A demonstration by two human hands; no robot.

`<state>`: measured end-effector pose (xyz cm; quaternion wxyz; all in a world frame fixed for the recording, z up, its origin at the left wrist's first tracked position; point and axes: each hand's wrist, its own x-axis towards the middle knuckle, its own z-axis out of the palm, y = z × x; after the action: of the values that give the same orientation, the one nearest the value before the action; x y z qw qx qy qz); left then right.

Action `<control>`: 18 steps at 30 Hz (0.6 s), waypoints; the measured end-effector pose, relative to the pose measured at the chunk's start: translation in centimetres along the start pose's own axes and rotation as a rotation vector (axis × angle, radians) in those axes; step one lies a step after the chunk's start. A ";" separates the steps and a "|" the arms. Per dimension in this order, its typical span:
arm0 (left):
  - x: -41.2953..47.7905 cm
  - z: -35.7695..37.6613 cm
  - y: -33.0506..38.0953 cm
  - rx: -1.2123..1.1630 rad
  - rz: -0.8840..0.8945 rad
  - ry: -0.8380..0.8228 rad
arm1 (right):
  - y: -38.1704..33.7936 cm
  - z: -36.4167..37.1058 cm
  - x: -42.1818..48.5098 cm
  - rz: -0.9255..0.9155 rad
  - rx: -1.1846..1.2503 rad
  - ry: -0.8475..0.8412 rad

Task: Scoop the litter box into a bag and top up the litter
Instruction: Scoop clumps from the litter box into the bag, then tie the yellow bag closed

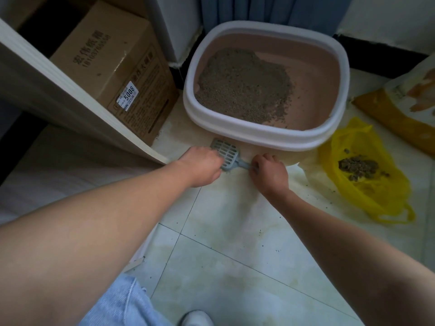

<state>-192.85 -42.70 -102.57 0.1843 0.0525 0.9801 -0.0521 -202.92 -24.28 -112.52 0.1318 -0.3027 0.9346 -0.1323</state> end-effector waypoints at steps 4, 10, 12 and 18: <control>0.7 -1.0 0.6 0.022 -0.023 -0.079 | 0.3 -1.4 -1.4 -0.066 0.001 0.002; 1.9 -4.1 1.5 -0.079 -0.060 -0.027 | 0.2 -5.9 -2.4 -0.050 -0.002 -0.034; 2.6 -5.0 2.1 -0.107 -0.058 0.073 | 0.4 -7.9 -2.3 -0.044 -0.027 0.006; 4.8 -8.3 4.7 -0.153 -0.036 0.286 | 2.0 -14.0 -2.8 -0.076 -0.132 0.117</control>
<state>-199.62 -36.63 -97.02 0.0452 0.0277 0.9982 0.0274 -206.36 -18.64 -99.72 0.0516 -0.3376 0.9353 -0.0929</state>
